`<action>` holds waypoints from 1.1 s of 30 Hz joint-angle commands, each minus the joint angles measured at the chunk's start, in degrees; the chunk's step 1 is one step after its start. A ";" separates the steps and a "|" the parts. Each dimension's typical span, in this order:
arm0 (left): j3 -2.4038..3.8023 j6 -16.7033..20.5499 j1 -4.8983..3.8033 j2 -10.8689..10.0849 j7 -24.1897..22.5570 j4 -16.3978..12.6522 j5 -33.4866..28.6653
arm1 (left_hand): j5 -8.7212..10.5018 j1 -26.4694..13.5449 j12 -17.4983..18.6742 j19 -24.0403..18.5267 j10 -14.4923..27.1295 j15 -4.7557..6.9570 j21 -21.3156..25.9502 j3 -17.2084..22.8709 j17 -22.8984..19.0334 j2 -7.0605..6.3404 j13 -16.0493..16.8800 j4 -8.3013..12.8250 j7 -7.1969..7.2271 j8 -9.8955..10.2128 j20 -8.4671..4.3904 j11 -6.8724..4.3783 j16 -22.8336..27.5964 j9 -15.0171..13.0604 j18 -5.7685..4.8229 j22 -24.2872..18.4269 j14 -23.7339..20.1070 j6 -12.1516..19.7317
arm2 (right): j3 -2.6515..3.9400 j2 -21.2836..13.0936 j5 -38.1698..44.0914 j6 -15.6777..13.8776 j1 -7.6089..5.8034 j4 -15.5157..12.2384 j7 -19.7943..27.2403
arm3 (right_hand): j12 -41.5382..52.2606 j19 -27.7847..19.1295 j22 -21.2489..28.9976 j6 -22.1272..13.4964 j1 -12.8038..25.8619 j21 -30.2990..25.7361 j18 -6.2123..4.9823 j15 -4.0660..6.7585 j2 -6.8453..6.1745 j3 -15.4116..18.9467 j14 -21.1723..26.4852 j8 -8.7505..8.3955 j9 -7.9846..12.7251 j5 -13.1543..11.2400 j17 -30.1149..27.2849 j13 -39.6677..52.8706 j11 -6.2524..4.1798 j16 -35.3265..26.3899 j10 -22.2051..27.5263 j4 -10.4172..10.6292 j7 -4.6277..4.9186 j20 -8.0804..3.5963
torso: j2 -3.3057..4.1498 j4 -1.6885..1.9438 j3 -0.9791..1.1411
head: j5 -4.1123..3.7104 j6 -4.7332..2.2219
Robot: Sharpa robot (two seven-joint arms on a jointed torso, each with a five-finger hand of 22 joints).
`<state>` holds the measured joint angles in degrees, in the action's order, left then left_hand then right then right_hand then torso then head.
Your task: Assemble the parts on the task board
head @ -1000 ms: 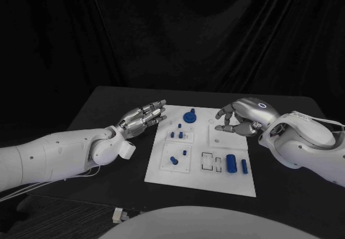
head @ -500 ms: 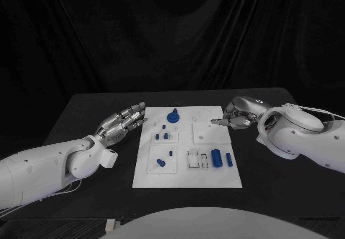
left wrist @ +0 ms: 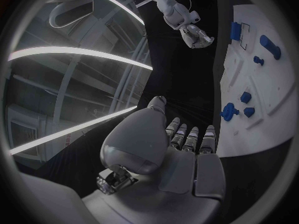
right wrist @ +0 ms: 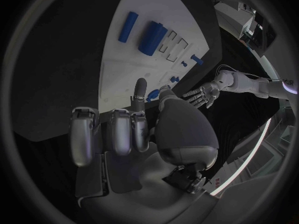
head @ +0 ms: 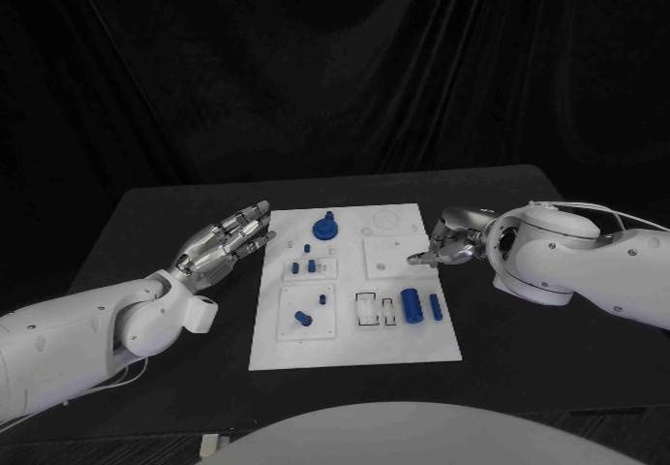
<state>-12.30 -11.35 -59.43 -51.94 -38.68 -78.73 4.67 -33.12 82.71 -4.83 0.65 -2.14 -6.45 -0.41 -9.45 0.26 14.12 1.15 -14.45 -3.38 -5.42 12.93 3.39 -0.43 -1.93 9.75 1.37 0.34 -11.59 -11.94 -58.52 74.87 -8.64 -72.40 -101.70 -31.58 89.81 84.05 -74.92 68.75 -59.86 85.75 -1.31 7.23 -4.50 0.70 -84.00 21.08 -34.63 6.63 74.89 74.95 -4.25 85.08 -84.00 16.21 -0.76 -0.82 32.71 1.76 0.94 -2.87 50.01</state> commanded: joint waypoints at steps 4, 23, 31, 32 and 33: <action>0.06 0.49 0.08 -0.62 -2.86 -0.94 -0.30 | 0.29 0.18 -0.36 -0.06 0.14 -0.16 -0.05 -0.12 0.02 -0.34 0.05 -0.09 -0.21 -0.36 0.10 0.70 -0.22 -0.07 0.46 -0.36 0.00 -0.23 | 0.02 1.77 -1.98 11.22 -0.07 0.41 -4.78 | 0.19 4.70 -13.91 0.82 3.66 0.48 0.41 0.54 0.91 -0.05 -3.92 -2.02 0.70 -1.45 2.54 15.05 -0.40 0.11 -6.00 0.14 -0.07 -0.48 | -0.02 0.00 -0.01 | 0.00 -0.01; 0.06 11.33 0.07 -3.92 -11.00 -4.43 7.03 | 18.25 -8.15 1.27 -0.65 1.47 7.79 0.41 -7.00 -0.26 -3.64 -0.37 -2.26 4.32 3.31 -11.75 -5.97 0.43 0.61 -3.19 -1.37 -0.34 3.08 | 0.01 4.85 -1.31 14.50 0.64 1.63 -5.36 | 0.19 3.81 -13.19 -1.53 5.33 -1.60 -0.11 -0.98 1.60 -0.25 -3.42 -10.70 7.67 -1.74 0.04 15.05 1.48 -1.03 -6.00 0.10 2.17 0.79 | -0.11 0.07 -0.01 | 0.00 -0.01; 0.06 9.57 0.07 -3.44 -9.96 -3.98 7.35 | 15.74 -7.59 1.37 -0.65 1.59 5.72 0.41 -6.47 -0.26 -2.69 -0.40 -2.20 2.97 3.69 -10.11 -4.68 0.43 0.51 -3.69 -1.37 -0.34 1.86 | 0.01 5.64 0.08 16.59 1.83 2.30 -5.46 | 0.19 3.52 -12.94 -1.30 5.63 -2.36 -0.30 -1.01 1.64 -0.15 -3.26 -10.85 7.87 -1.73 -0.86 15.05 1.49 -1.40 -6.00 0.11 2.20 0.85 | -0.02 0.04 0.01 | 0.00 -0.01; 0.06 9.40 0.07 -3.32 -9.89 -3.90 7.36 | 15.64 -7.55 1.39 -0.65 1.59 5.66 0.41 -6.46 -0.26 -2.67 -0.40 -2.20 2.98 3.72 -10.02 -4.66 0.43 0.52 -3.66 -1.37 -0.34 1.90 | 0.01 5.76 0.34 16.79 2.00 2.41 -5.47 | 0.19 3.42 -12.86 -1.30 5.67 -2.63 -0.36 -1.01 1.60 -0.12 -3.22 -10.89 7.91 -1.73 -1.10 15.05 1.49 -1.49 -6.00 0.09 2.21 0.86 | -0.01 0.03 0.01 | 0.02 -0.01; 0.06 9.31 0.07 -3.25 -9.85 -3.85 7.37 | 15.59 -7.52 1.41 -0.65 1.60 5.63 0.41 -6.45 -0.26 -2.67 -0.41 -2.20 3.01 3.75 -9.94 -4.65 0.43 0.53 -3.64 -1.37 -0.34 2.00 | 0.01 5.85 0.47 16.89 2.09 2.48 -5.47 | 0.19 3.41 -12.85 -1.31 5.71 -2.65 -0.37 -1.02 1.57 -0.09 -3.20 -10.94 7.94 -1.73 -1.16 15.05 1.51 -1.53 -6.00 0.08 2.22 0.86 | 0.00 0.02 0.00 | 0.02 -0.01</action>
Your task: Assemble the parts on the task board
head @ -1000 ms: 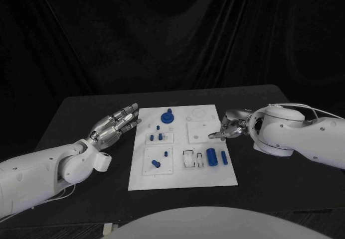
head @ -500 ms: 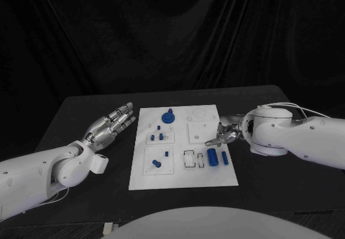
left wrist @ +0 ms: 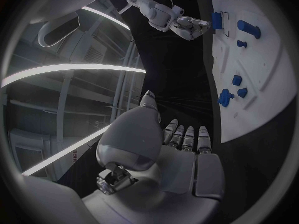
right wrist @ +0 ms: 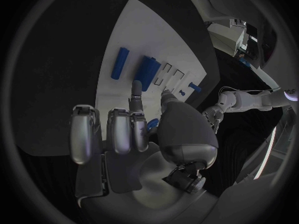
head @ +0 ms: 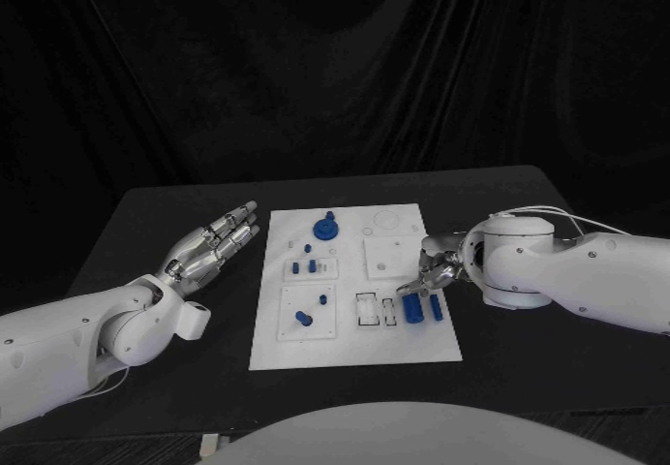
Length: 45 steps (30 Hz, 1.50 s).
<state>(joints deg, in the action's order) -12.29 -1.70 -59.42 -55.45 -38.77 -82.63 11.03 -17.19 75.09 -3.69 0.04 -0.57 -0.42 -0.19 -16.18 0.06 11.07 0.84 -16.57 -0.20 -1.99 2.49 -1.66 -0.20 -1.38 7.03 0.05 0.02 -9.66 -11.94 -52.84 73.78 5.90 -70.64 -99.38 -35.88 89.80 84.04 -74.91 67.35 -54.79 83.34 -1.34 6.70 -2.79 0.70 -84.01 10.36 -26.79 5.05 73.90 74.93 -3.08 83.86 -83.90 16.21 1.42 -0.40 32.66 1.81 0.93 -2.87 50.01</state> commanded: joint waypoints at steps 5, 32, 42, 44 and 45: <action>0.06 -0.74 0.07 0.53 -9.61 0.22 1.03 | -0.59 0.25 0.29 -0.04 0.05 -0.57 0.19 0.33 -0.06 0.41 -0.11 -0.07 0.04 0.44 0.95 0.34 0.20 0.01 -0.69 -0.05 -0.02 0.22 | 0.01 0.77 2.10 2.75 1.06 0.80 -1.20 | 0.20 3.27 -12.72 -0.19 0.83 -0.66 -0.44 -0.57 -0.20 0.00 -3.09 -0.72 0.45 -0.10 -0.63 15.07 0.45 -0.54 -6.10 -0.04 0.19 0.53 | 0.04 -0.06 0.02 | 0.19 -0.01; 0.06 -3.79 0.07 1.65 -7.82 1.18 1.04 | -2.54 0.36 0.05 -0.04 0.04 -1.86 0.19 0.92 -0.06 2.04 -0.08 -0.21 -1.81 0.23 4.06 2.07 0.20 -0.23 1.16 -0.05 -0.02 -1.65 | 0.01 4.18 2.33 2.57 4.29 4.27 -1.28 | 0.20 2.13 -11.73 -1.38 -3.00 -3.93 -1.16 -0.91 0.49 -1.55 -2.70 -0.71 -0.97 17.95 -3.29 15.07 0.81 -2.20 -6.10 -4.61 0.48 1.02 | 0.04 0.02 0.01 | 0.82 -0.01; 0.05 -4.49 0.07 2.18 -6.80 1.95 1.04 | -2.99 0.36 0.15 -0.04 0.10 -2.31 0.19 1.19 -0.06 2.82 -0.10 -0.14 -2.18 0.23 4.64 2.34 0.20 -0.22 1.39 -0.05 -0.02 -1.68 | 0.01 3.67 -2.41 -2.20 4.67 3.92 -0.75 | 0.20 2.05 -11.60 -4.57 -6.14 -4.66 -1.28 -0.02 -0.04 -7.70 -2.64 5.30 -9.43 39.54 -4.00 15.07 -0.20 -2.71 -6.10 -8.40 -0.63 0.14 | 0.05 0.00 0.03 | 1.00 -0.01; 0.05 -4.64 0.07 2.25 -6.62 2.05 1.04 | -3.08 0.38 0.16 -0.04 0.11 -2.40 0.19 1.23 -0.06 2.91 -0.10 -0.14 -2.20 0.23 4.73 2.35 0.20 -0.21 1.39 -0.05 -0.02 -1.68 | 0.02 3.19 -3.82 -3.44 4.64 3.50 -0.59 | 0.20 2.05 -11.57 -5.74 -5.78 -4.82 -1.29 0.02 -0.52 -10.12 -2.65 6.59 -11.49 43.14 -4.05 15.07 -0.26 -2.77 -6.10 -8.87 -0.65 0.08 | 0.04 -0.05 0.03 | 1.18 -0.01; 0.05 -4.69 0.07 2.28 -6.54 2.09 1.04 | -3.29 0.42 0.14 -0.04 0.11 -2.52 0.19 1.29 -0.06 3.06 -0.10 -0.13 -2.23 0.24 4.87 2.40 0.20 -0.21 1.40 -0.05 -0.02 -1.64 | 0.02 2.90 -4.69 -4.12 4.58 3.23 -0.50 | 0.20 2.04 -11.56 -6.01 -5.72 -4.87 -1.30 0.03 -0.57 -10.76 -2.65 6.80 -11.86 44.16 -4.11 15.07 -0.25 -2.80 -6.10 -8.98 -0.63 0.07 | 0.04 -0.05 0.03 | 1.25 -0.01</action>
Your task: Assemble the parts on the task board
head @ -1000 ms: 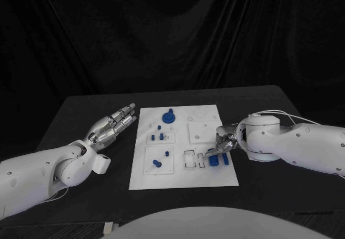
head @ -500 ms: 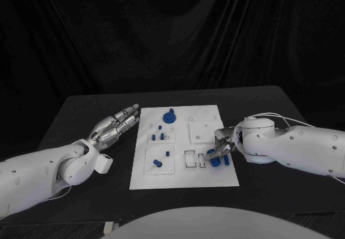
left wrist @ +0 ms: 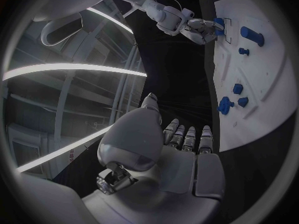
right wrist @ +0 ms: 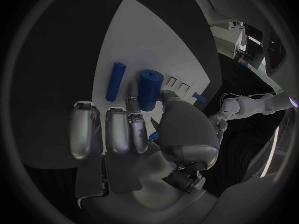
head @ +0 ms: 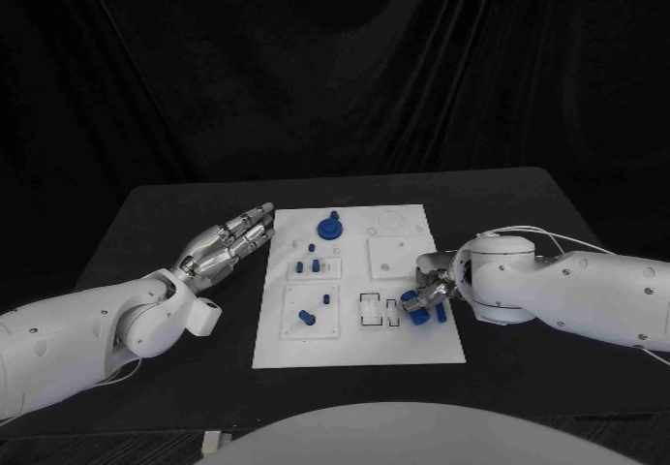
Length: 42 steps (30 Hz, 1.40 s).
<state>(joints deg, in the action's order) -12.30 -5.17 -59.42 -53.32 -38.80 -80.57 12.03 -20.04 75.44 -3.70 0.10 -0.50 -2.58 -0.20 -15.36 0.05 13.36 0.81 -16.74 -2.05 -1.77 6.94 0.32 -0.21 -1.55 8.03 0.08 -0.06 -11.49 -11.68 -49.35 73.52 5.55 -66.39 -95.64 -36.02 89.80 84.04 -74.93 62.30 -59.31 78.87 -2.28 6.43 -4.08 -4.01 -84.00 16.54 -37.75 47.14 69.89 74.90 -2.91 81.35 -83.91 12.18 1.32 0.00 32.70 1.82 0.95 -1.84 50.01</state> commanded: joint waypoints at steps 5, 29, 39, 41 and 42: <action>0.06 -1.52 0.07 0.27 -6.13 0.21 0.04 | -0.61 0.10 0.14 -0.10 0.05 -0.48 0.20 0.52 -0.05 0.88 -0.07 0.04 -0.41 0.02 0.54 0.45 0.21 -0.03 0.41 -0.08 0.06 0.19 | -0.23 -2.42 -10.79 -7.61 -0.89 -2.50 0.16 | 0.20 2.11 -11.57 -2.10 0.05 -0.37 -0.35 0.28 0.19 -9.47 -2.77 1.70 -2.79 5.80 0.30 15.10 -0.41 -0.10 -6.09 -5.38 -0.44 -0.33 | -0.01 -0.03 0.01 | 0.44 -0.01; 0.06 -3.17 0.07 0.73 -4.87 0.60 0.04 | -2.79 0.95 -0.14 -0.04 0.01 -2.36 0.13 1.03 -0.05 1.68 -0.02 0.15 -0.47 0.02 2.35 0.57 0.21 -0.03 0.37 0.01 0.06 0.25 | -0.24 0.28 -29.11 -12.08 -3.26 -3.51 0.50 | 0.20 1.97 -11.41 -4.51 6.06 -0.91 -0.46 -0.42 0.04 -10.62 -2.69 1.24 -3.71 -11.64 -0.01 15.10 0.47 -0.14 -6.09 -3.90 0.51 0.25 | -0.01 -0.02 0.00 | 1.23 -0.01; 0.06 -3.60 0.07 0.98 -4.58 0.75 0.04 | -3.97 1.44 -0.29 -0.04 -0.02 -2.81 0.14 1.31 -0.05 1.93 0.00 0.20 -0.57 0.00 2.64 0.79 0.21 -0.04 0.25 0.00 0.06 0.19 | -0.25 2.31 -28.40 -10.28 -1.56 -1.06 0.14 | 0.20 1.79 -11.26 -4.89 6.58 -1.41 -0.57 -0.68 0.48 -10.05 -2.59 0.65 -3.14 -15.33 -0.55 15.10 0.77 -0.43 -6.09 -3.38 0.83 0.52 | 0.00 0.00 -0.01 | 1.11 -0.01; 0.06 -3.72 0.08 1.07 -4.54 0.79 0.04 | -4.10 1.50 -0.30 -0.04 -0.02 -2.86 0.14 1.34 -0.05 1.95 0.00 0.21 -0.58 0.00 2.67 0.80 0.21 -0.04 0.23 0.00 0.06 0.21 | -0.25 2.67 -27.97 -9.97 -1.32 -0.61 0.09 | 0.20 1.75 -11.23 -4.97 6.65 -1.53 -0.60 -0.71 0.56 -10.01 -2.58 0.57 -3.06 -15.62 -0.64 15.10 0.80 -0.48 -6.09 -3.30 0.87 0.55 | -0.02 -0.04 0.00 | 1.10 -0.01; 0.06 -3.77 0.08 1.09 -4.54 0.79 0.04 | -4.10 1.50 -0.30 -0.04 -0.02 -2.86 0.14 1.34 -0.05 1.95 0.00 0.21 -0.58 0.00 2.67 0.80 0.21 -0.04 0.23 0.00 0.06 0.21 | -0.25 2.76 -27.87 -9.86 -1.26 -0.51 0.07 | 0.20 1.74 -11.22 -4.99 6.66 -1.54 -0.60 -0.71 0.58 -10.00 -2.57 0.55 -3.04 -15.70 -0.68 15.10 0.81 -0.50 -6.09 -3.29 0.88 0.55 | -0.02 -0.04 0.00 | 1.10 -0.01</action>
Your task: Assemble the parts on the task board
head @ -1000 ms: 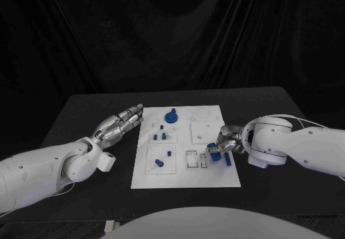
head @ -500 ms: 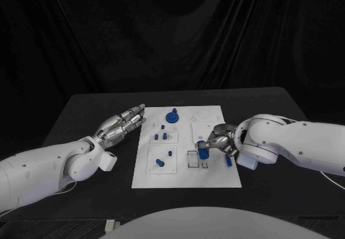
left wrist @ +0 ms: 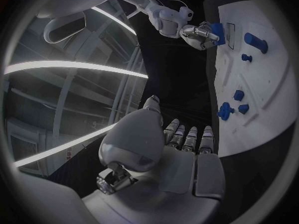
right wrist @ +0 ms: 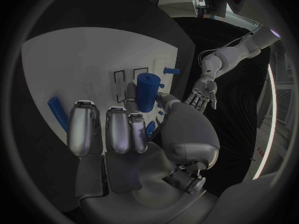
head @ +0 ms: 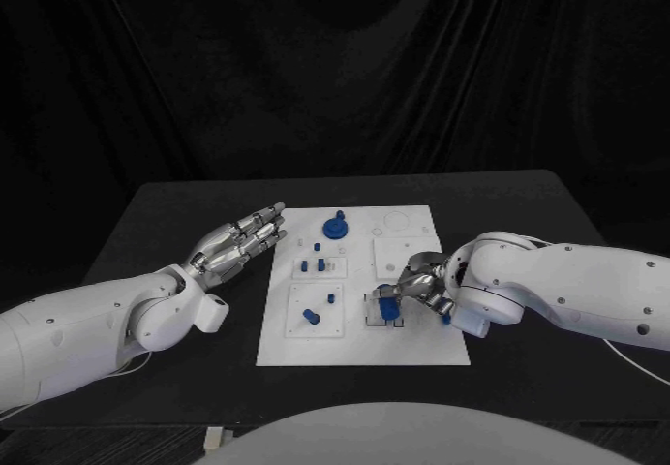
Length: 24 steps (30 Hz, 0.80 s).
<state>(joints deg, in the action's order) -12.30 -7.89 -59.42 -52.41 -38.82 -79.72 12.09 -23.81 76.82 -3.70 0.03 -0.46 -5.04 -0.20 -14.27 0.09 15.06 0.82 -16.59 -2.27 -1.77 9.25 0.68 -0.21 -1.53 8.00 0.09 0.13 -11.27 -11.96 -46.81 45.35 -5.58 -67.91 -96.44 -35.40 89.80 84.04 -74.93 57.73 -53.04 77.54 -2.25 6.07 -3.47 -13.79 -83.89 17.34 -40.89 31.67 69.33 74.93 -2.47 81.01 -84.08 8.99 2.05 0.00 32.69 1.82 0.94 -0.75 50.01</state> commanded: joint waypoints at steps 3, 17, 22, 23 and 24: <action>0.05 -1.25 0.08 0.20 -4.51 -0.03 -0.01 | -0.62 0.25 -0.29 0.02 -0.06 -0.49 0.14 0.33 -0.09 0.30 -0.01 0.09 -0.41 0.00 0.41 0.47 0.21 -0.06 0.22 -0.01 -0.13 -0.02 | 0.04 0.67 0.89 1.57 0.47 0.73 -0.57 | 0.20 1.63 -11.13 -1.15 0.58 -0.56 -0.69 -0.54 0.38 -0.03 -2.61 -0.91 0.63 -1.67 -0.44 15.07 0.62 -0.33 -5.92 0.26 0.45 0.70 | 0.01 -0.03 0.01 | -0.13 -0.01; 0.05 -1.89 0.09 -0.19 -3.90 -0.14 -0.01 | -1.12 0.77 -0.42 0.07 -0.10 -1.02 0.09 0.56 -0.09 0.35 0.01 0.17 -0.92 -0.39 0.85 0.70 0.21 -0.29 0.13 0.04 -0.13 -1.62 | 0.04 1.84 1.96 2.41 0.91 1.94 -0.77 | 0.20 1.31 -10.79 -3.25 1.26 -1.74 -0.93 -1.21 1.39 1.86 -2.61 -3.04 3.16 -9.74 -0.73 15.07 1.44 -0.50 -5.92 1.52 1.39 1.30 | 0.03 -0.07 0.00 | 0.75 -0.01; 0.05 -2.22 0.09 -0.14 -3.61 -0.18 -0.01 | -1.82 1.40 -0.56 0.08 -0.16 -1.12 0.08 0.77 -0.09 0.21 0.04 0.24 -2.32 -1.89 1.02 1.81 0.21 -0.81 0.15 0.05 -0.13 -5.89 | 0.04 2.14 2.12 3.41 0.96 2.18 -0.92 | 0.20 1.18 -10.63 -4.23 1.42 -2.28 -1.04 -1.55 1.57 2.97 -2.56 -4.10 4.73 -13.30 -0.99 15.07 1.86 -0.63 -5.92 1.80 1.86 1.61 | -0.06 0.09 0.00 | 0.78 -0.01; 0.05 -2.26 0.09 -0.12 -3.55 -0.17 -0.01 | -1.91 1.44 -0.56 0.08 -0.16 -1.12 0.08 0.79 -0.09 0.20 0.04 0.25 -2.35 -1.92 1.02 1.84 0.21 -0.80 0.15 0.05 -0.13 -5.89 | 0.04 2.18 2.15 3.60 0.97 2.21 -0.94 | 0.20 1.17 -10.63 -4.26 1.42 -2.31 -1.04 -1.58 1.56 3.06 -2.55 -4.14 4.84 -13.50 -1.05 15.07 1.88 -0.65 -5.92 1.80 1.89 1.63 | -0.04 0.06 0.00 | 0.80 -0.01; 0.05 -2.30 0.09 -0.10 -3.51 -0.15 -0.01 | -1.98 1.47 -0.57 0.08 -0.16 -1.13 0.08 0.80 -0.09 0.19 0.04 0.26 -2.36 -1.94 1.02 1.85 0.21 -0.80 0.15 0.05 -0.13 -5.88 | 0.04 2.20 2.18 3.77 0.97 2.24 -0.96 | 0.20 1.13 -10.58 -4.32 1.43 -2.45 -1.07 -1.63 1.55 3.32 -2.51 -4.27 5.14 -14.22 -1.22 15.07 1.94 -0.74 -5.92 1.80 1.95 1.69 | -0.02 0.05 0.00 | 0.79 -0.01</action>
<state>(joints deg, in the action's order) -12.30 -9.15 -59.41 -52.61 -38.83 -79.73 12.11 -25.55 77.76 -3.93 0.25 -0.58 -5.95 -0.20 -13.79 0.05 15.21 0.82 -16.43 -4.61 -3.46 9.87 2.23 -0.21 -2.29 7.99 0.10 0.02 -16.91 -11.86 -44.68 46.87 -3.49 -67.15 -94.27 -35.47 89.80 84.05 -74.92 53.85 -51.87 75.31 -2.25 4.84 -2.24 -10.69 -83.88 13.30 -36.06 17.77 68.23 74.92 -1.02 80.51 -83.91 10.77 4.06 1.25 32.68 1.81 0.94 0.04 50.01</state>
